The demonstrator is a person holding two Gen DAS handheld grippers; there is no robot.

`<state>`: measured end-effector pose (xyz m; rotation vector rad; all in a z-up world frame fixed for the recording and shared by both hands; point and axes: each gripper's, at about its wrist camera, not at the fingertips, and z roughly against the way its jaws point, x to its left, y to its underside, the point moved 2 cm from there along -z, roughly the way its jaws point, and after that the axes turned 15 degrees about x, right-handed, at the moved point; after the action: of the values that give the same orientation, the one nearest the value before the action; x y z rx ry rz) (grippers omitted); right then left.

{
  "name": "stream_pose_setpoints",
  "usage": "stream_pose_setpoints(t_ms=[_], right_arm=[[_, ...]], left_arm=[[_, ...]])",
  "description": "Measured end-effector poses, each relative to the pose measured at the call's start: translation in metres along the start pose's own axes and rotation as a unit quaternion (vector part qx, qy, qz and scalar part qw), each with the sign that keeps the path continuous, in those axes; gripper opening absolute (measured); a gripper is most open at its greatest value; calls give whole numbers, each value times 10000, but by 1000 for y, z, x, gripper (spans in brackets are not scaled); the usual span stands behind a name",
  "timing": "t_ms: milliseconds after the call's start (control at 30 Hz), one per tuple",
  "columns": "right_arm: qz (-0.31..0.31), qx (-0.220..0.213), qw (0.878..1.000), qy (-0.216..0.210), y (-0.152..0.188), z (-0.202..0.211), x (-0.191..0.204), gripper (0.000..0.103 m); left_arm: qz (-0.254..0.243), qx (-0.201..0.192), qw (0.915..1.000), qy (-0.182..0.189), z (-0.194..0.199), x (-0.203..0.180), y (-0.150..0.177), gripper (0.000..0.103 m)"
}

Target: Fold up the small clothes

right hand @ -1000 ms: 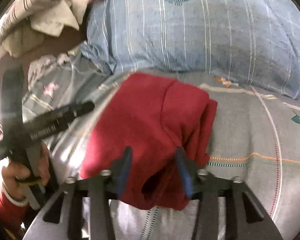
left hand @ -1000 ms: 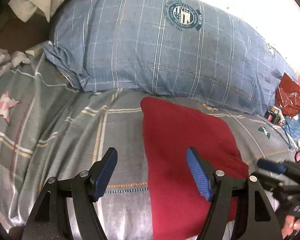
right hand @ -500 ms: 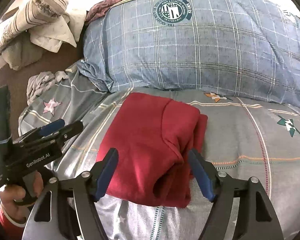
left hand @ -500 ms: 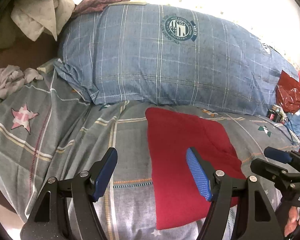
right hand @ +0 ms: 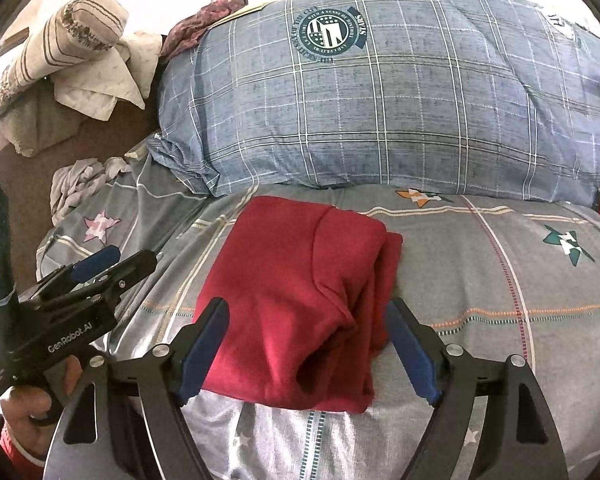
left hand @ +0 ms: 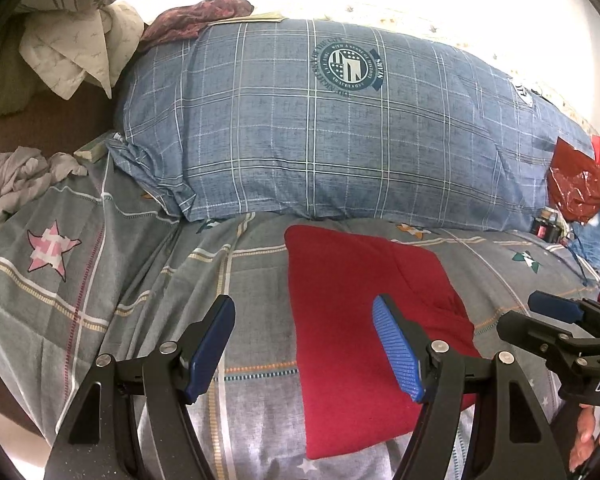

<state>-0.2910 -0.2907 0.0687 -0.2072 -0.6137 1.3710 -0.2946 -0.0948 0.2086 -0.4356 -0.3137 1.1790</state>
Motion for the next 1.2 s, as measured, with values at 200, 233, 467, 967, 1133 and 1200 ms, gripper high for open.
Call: stream_pose_setpoints(t_ms=[200, 233, 467, 967, 1133, 1200], right_arm=[[10, 71, 10000, -15, 0, -5, 1, 82], [15, 85, 10000, -24, 0, -6, 1, 82], [69, 147, 9999, -37, -1, -11, 5, 82], [59, 222, 9997, -47, -2, -18, 9, 82], [50, 248, 9997, -39, -3, -21, 9, 82], [32, 258, 9997, -40, -3, -21, 9, 82]], left_arm=[[3, 36, 10000, 3, -3, 2, -2, 71], [3, 40, 10000, 9, -4, 1, -2, 71], [-4, 41, 10000, 4, -5, 1, -4, 71], [7, 66, 10000, -31, -12, 6, -3, 71], [2, 79, 10000, -41, -14, 5, -3, 71], [-8, 89, 10000, -42, -15, 5, -3, 71]])
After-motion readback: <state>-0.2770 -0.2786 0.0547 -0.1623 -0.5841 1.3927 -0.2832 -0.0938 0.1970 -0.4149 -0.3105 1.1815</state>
